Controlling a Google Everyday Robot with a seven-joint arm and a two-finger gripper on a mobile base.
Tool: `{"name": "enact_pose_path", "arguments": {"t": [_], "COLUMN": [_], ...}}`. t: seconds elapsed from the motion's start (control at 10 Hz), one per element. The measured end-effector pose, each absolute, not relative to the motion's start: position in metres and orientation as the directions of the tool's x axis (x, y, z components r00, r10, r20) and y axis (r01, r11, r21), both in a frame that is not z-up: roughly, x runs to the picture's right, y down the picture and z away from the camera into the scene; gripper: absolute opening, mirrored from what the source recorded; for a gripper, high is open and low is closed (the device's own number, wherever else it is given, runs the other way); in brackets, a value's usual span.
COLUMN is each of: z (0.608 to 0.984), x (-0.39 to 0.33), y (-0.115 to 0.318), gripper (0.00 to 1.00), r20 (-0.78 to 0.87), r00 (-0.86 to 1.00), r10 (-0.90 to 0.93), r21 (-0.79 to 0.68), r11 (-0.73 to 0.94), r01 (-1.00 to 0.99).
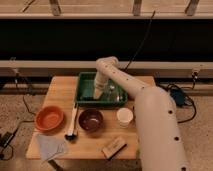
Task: Wipe tray with sponge
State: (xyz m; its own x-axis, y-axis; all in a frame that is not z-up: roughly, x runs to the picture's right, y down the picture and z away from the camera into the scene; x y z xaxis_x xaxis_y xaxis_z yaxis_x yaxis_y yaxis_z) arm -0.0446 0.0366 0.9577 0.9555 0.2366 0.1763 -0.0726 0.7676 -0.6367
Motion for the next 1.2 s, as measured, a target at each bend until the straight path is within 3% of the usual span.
{"name": "enact_pose_path", "arguments": {"t": [0.8,1.2], "z": [0.991,1.007], "x": [0.025,0.016], "y": [0.007,-0.016], "gripper": [0.00,0.00], "r20": [0.017,-0.005], "r00": [0.943,0.948], "r10": [0.334,0.320], "r21": [-0.635,-0.628], "r11": [0.732,0.736], "r01": [-0.247,-0.252]}}
